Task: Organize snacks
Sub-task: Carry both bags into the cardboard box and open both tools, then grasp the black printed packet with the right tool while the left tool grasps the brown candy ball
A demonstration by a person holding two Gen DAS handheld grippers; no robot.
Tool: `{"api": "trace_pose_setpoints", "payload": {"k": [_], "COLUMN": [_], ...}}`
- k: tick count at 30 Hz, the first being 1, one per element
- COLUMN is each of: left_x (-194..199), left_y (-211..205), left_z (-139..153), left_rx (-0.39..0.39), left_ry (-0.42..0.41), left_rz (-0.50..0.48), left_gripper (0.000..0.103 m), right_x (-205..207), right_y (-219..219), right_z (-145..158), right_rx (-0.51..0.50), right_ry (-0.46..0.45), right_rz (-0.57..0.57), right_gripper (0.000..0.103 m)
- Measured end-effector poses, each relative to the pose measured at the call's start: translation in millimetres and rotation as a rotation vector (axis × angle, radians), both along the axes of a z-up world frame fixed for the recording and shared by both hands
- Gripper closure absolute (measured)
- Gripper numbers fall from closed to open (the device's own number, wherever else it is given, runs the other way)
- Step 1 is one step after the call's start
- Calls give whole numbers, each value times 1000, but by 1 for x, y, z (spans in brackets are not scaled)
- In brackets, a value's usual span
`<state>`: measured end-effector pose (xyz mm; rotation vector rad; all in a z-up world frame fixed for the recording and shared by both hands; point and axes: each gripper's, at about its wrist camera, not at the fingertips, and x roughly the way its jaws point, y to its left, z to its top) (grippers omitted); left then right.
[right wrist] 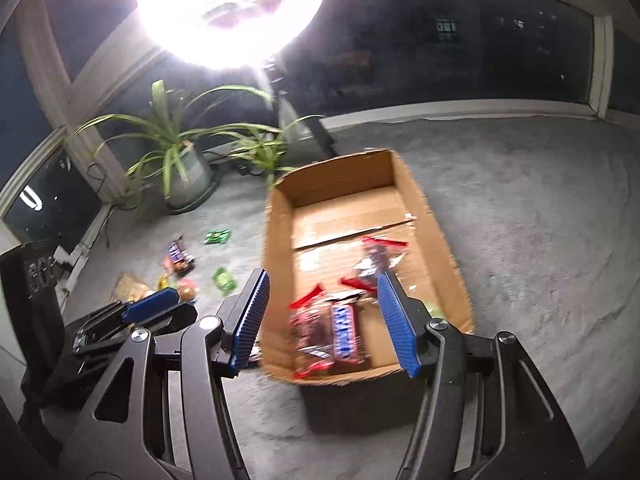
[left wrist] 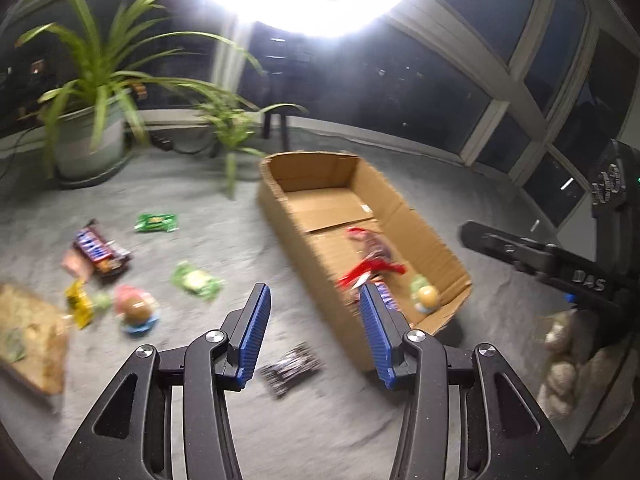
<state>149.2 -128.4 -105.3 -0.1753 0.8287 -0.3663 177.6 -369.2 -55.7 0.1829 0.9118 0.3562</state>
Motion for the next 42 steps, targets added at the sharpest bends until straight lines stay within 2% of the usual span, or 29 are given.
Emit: {"api": "trace_pose_setpoints", "payload": {"k": [7, 14, 20, 27, 32, 42], "left_x": [-11, -15, -8, 4, 19, 43], "left_y": [55, 94, 105, 111, 113, 110], "left_z": [-4, -14, -28, -40, -46, -68], "left_rx": [30, 40, 24, 12, 25, 35], "left_ry": [17, 44, 82, 104, 109, 151], "left_rz": [69, 89, 68, 42, 17, -27], "left_gripper": [58, 58, 58, 58, 58, 58], "right_x": [-30, -50, -51, -41, -34, -17], "right_y": [46, 88, 108, 111, 113, 127], "right_z": [-2, -33, -66, -87, -98, -109], "right_rx": [13, 34, 7, -3, 2, -28], "right_ry": [9, 117, 193, 246, 275, 302], "right_rz": [93, 136, 91, 11, -56, -100], "right_gripper": [44, 44, 44, 44, 44, 45]}}
